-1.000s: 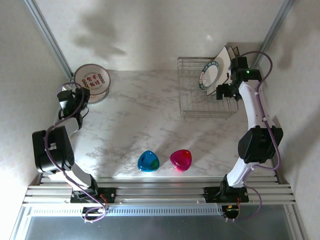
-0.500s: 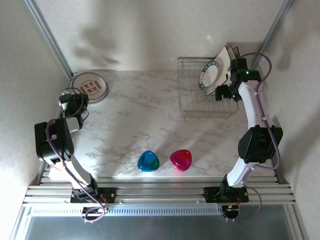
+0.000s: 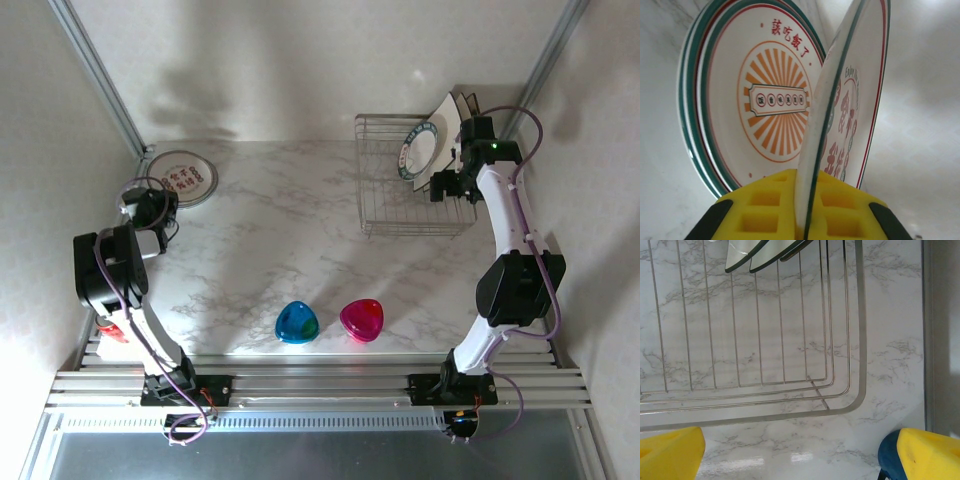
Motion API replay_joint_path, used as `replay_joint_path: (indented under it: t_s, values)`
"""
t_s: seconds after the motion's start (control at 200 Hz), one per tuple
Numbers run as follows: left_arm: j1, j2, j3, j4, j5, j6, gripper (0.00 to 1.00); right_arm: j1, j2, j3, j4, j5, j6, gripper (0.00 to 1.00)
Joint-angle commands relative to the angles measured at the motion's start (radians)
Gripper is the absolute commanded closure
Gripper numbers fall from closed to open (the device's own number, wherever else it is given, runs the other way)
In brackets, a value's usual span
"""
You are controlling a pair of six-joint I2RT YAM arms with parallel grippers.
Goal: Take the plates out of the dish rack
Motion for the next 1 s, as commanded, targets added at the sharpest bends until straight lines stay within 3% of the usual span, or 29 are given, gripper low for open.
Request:
replay_joint_path:
  t_s: [0.0,0.996]
  values:
    - [0.013,0.017,0.05,0.054,-0.022,-0.01,1.0,-0.001,0.004,-0.004,0.005,-0.022,-0.014,0.01]
    - [0.017,0.135,0.199,-0.066,-0.009,0.005,1.0,-0.001,0.01,-0.023,0.017,-0.035,-0.018,0.01]
